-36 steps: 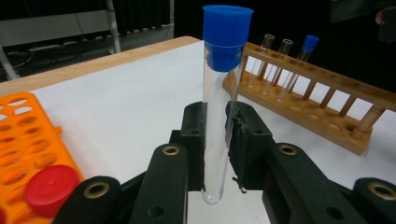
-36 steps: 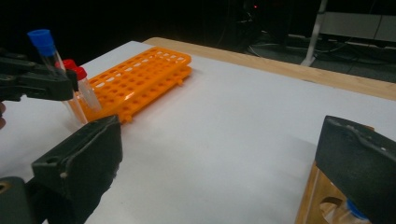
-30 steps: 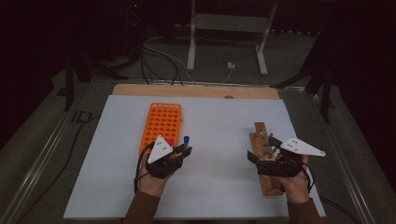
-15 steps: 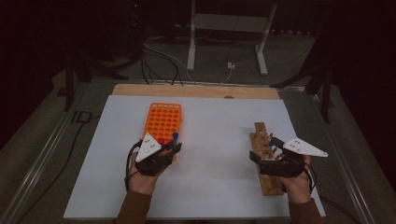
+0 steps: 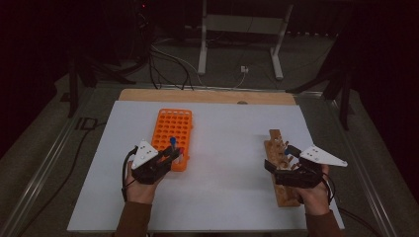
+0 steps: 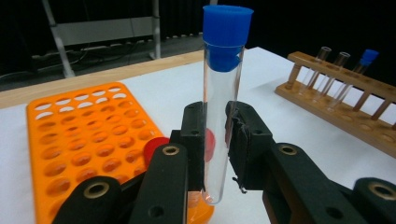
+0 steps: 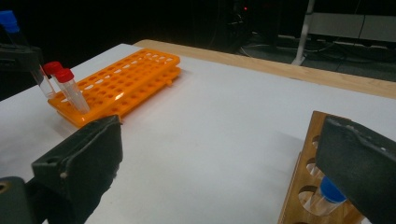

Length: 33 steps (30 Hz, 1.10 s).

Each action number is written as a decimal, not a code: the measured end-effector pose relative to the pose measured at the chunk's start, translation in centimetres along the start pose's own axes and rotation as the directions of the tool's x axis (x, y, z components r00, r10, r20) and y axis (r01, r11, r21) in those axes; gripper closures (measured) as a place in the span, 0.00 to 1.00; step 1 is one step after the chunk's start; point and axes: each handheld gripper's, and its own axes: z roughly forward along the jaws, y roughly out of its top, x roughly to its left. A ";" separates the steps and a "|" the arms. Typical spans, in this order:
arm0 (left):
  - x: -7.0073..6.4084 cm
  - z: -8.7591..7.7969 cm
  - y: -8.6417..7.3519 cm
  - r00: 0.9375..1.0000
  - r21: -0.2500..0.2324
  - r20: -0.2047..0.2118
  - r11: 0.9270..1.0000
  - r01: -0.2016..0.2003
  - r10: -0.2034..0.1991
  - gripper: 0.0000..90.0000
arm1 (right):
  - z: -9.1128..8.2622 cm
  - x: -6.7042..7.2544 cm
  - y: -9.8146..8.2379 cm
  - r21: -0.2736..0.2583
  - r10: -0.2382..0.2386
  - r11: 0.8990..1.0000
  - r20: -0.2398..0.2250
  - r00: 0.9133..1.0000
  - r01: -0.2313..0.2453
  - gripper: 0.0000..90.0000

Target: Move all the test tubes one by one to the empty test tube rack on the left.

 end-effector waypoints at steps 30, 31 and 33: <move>3.3 -0.1 -2.3 0.991 -0.008 -0.123 0.999 0.043 -0.044 0.86 | 0.1 0.1 -0.1 0.000 -0.005 1.000 -0.007 1.000 0.005 0.01; 3.3 0.1 -2.5 0.991 -0.007 -0.123 0.999 0.044 -0.044 0.86 | 0.1 0.1 -0.1 0.000 -0.006 1.000 -0.008 1.000 0.006 0.01; 3.3 0.3 -2.7 0.991 0.000 -0.124 0.999 0.044 -0.044 0.86 | 0.1 0.1 -0.1 0.001 -0.005 1.000 -0.010 1.000 0.005 0.01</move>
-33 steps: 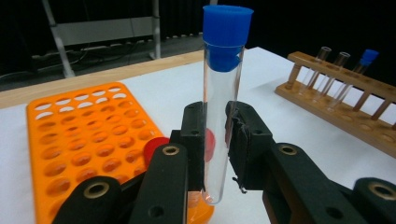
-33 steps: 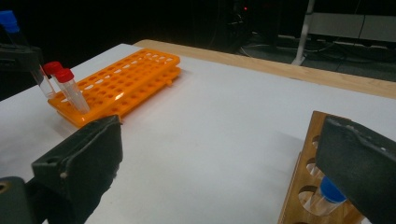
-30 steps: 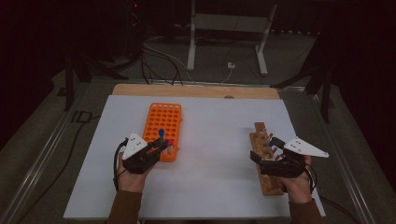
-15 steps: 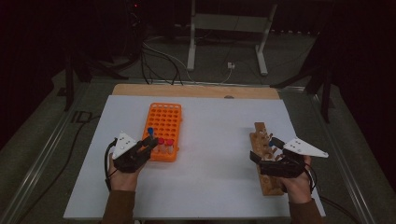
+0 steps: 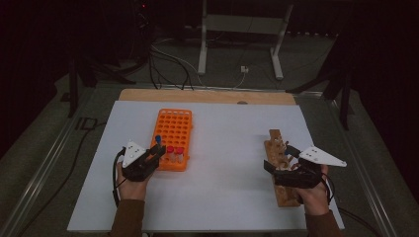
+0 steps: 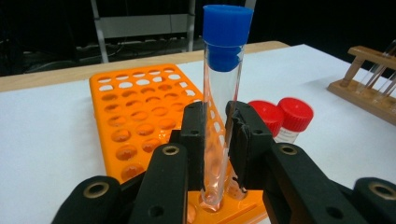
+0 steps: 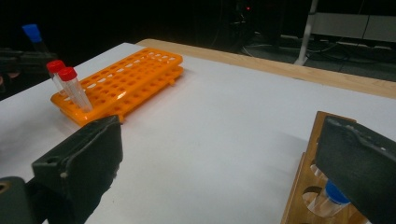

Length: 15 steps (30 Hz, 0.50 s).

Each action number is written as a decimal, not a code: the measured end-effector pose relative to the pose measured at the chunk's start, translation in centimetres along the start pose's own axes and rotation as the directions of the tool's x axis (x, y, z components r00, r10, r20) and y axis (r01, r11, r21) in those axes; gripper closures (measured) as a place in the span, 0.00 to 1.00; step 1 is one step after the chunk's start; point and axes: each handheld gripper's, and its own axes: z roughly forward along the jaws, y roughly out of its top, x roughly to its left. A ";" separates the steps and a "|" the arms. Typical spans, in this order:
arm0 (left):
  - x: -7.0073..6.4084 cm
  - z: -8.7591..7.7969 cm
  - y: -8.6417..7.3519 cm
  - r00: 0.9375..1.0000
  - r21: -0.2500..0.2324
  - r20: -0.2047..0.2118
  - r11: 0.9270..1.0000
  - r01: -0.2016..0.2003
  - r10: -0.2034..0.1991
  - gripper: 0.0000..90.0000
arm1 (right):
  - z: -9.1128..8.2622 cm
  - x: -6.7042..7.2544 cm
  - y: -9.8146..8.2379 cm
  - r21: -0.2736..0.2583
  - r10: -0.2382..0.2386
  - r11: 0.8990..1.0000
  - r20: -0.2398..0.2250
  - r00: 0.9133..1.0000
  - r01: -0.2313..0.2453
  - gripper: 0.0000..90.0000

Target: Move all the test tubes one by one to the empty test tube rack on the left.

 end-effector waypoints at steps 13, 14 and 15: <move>-0.8 1.7 -1.8 0.998 0.132 -0.024 0.990 -0.051 0.055 0.86 | -0.1 0.0 0.0 -0.002 -0.008 1.000 -0.005 1.000 0.008 0.01; -0.8 1.7 -1.8 0.998 0.139 -0.027 0.989 -0.054 0.059 0.86 | -0.1 0.0 0.0 -0.002 -0.008 1.000 -0.006 1.000 0.008 0.01; -0.8 1.8 -1.8 0.997 0.147 -0.031 0.987 -0.061 0.067 0.86 | -0.1 0.0 0.0 -0.002 -0.009 1.000 -0.006 1.000 0.009 0.01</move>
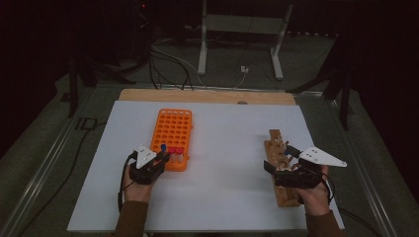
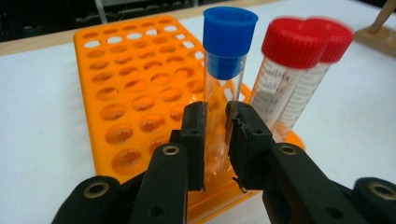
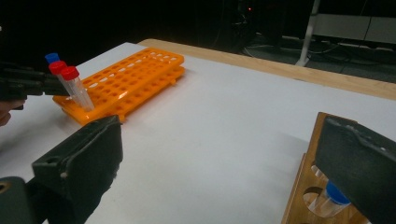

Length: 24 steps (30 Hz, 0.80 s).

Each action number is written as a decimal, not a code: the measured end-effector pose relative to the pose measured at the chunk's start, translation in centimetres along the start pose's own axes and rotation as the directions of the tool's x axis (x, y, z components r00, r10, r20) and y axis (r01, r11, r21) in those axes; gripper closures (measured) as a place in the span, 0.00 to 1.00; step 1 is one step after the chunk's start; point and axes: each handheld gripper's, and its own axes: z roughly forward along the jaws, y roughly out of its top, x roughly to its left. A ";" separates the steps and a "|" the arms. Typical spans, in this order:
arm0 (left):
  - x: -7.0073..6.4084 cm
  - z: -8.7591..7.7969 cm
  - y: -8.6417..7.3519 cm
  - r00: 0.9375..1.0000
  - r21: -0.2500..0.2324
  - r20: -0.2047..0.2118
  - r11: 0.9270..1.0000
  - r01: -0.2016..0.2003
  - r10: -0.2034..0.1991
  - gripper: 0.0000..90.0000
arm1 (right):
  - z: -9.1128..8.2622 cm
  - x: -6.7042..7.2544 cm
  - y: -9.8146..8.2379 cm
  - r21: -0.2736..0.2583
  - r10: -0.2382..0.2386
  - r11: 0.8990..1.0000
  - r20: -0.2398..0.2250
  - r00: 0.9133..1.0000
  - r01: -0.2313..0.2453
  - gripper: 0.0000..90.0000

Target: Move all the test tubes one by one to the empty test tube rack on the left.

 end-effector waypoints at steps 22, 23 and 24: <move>-0.2 0.5 -0.4 1.000 0.071 -0.014 0.997 -0.015 0.016 0.87 | 0.1 0.1 0.0 0.003 -0.004 1.000 -0.005 1.000 0.004 0.01; -0.2 0.5 -0.4 1.000 0.072 -0.013 0.997 -0.012 0.013 0.87 | 0.1 0.1 0.0 0.004 -0.004 1.000 -0.006 1.000 0.004 0.01; -0.2 0.5 -0.4 1.000 0.072 -0.014 0.997 -0.011 0.012 0.86 | 0.1 0.2 0.0 0.005 -0.005 1.000 -0.006 1.000 0.005 0.01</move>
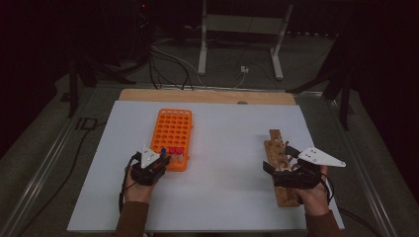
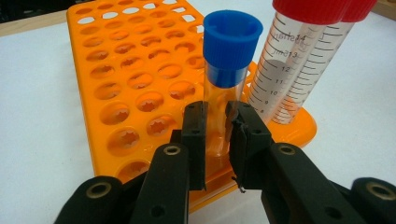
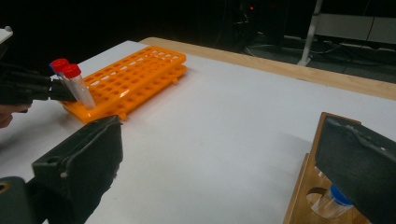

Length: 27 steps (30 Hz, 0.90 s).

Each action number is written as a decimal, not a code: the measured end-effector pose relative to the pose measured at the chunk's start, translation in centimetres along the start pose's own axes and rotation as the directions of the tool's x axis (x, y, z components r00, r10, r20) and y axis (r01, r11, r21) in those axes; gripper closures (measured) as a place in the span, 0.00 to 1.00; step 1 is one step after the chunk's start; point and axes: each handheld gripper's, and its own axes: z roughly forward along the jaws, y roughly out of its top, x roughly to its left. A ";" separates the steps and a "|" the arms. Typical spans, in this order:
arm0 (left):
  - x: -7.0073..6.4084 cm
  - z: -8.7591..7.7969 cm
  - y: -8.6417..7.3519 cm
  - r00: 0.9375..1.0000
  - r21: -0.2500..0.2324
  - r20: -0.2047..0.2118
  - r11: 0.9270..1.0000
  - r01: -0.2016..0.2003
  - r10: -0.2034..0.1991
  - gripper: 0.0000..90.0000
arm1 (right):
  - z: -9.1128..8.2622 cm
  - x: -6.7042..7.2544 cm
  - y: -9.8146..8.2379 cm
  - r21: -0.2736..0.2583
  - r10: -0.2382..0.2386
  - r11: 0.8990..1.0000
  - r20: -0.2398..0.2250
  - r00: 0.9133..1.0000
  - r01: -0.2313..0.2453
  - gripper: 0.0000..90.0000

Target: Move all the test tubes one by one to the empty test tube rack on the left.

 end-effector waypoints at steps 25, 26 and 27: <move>1.5 -3.2 0.8 0.995 -0.175 0.046 0.980 0.093 -0.086 0.20 | 0.0 -0.9 0.1 0.006 -0.039 0.999 0.061 0.997 0.039 0.01; 1.5 -3.4 0.9 0.995 -0.184 0.046 0.978 0.101 -0.094 0.18 | 0.0 -1.1 0.0 0.010 -0.039 0.999 0.063 0.997 0.038 0.01; 1.6 -3.5 0.9 0.994 -0.193 0.053 0.975 0.107 -0.098 0.17 | 0.1 -1.2 0.0 0.012 -0.038 0.999 0.065 0.997 0.037 0.01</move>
